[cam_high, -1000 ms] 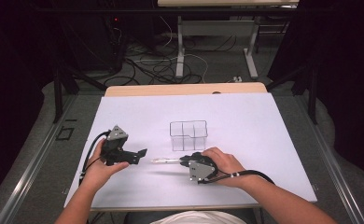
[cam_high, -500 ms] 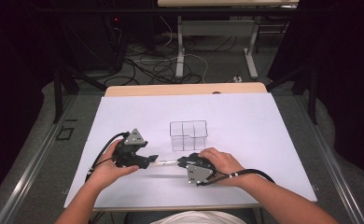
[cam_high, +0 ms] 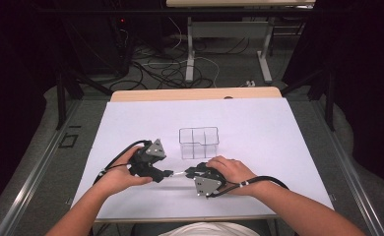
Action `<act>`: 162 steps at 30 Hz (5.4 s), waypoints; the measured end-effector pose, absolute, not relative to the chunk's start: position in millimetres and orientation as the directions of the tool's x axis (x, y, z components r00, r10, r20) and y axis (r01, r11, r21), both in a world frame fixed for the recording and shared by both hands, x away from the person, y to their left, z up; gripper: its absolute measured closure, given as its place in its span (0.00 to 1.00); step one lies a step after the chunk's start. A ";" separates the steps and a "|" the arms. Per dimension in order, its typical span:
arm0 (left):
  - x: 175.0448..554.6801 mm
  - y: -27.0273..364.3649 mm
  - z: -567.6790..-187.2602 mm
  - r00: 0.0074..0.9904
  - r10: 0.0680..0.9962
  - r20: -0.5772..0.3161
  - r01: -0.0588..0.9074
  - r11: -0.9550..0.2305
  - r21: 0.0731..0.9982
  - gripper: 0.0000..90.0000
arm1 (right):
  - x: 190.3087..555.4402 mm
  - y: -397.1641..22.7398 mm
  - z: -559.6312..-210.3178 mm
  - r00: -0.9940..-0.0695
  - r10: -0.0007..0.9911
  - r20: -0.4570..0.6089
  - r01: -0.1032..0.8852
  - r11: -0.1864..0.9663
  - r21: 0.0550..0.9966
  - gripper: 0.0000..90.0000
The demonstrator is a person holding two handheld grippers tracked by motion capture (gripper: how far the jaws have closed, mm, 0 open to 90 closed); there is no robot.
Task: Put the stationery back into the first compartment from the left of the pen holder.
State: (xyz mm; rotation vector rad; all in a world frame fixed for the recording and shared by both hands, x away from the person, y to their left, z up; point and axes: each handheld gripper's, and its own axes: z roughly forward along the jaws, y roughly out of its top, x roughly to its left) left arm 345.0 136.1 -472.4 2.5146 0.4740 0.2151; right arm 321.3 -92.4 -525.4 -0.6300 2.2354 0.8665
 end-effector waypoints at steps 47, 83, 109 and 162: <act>345.3 94.6 -491.4 0.975 0.201 0.098 0.149 -0.911 0.383 0.88 | 320.5 -84.8 -526.9 -0.643 -0.224 -0.733 -0.657 0.653 0.377 0.89; 366.3 133.7 -457.2 0.884 0.464 -0.055 0.402 -0.695 0.596 0.88 | 334.1 -139.0 -517.2 -0.852 0.323 -0.413 -0.158 0.594 0.789 0.35; 395.2 139.0 -425.8 0.799 0.588 -0.127 0.373 -0.319 0.871 0.88 | 366.0 -188.8 -532.9 -0.767 0.641 -0.023 0.362 0.462 0.810 0.17; 418.9 91.8 -474.9 0.683 0.714 -0.154 0.365 -0.151 0.919 0.88 | 374.9 -210.3 -537.3 -0.676 0.735 0.049 0.440 0.350 0.827 0.00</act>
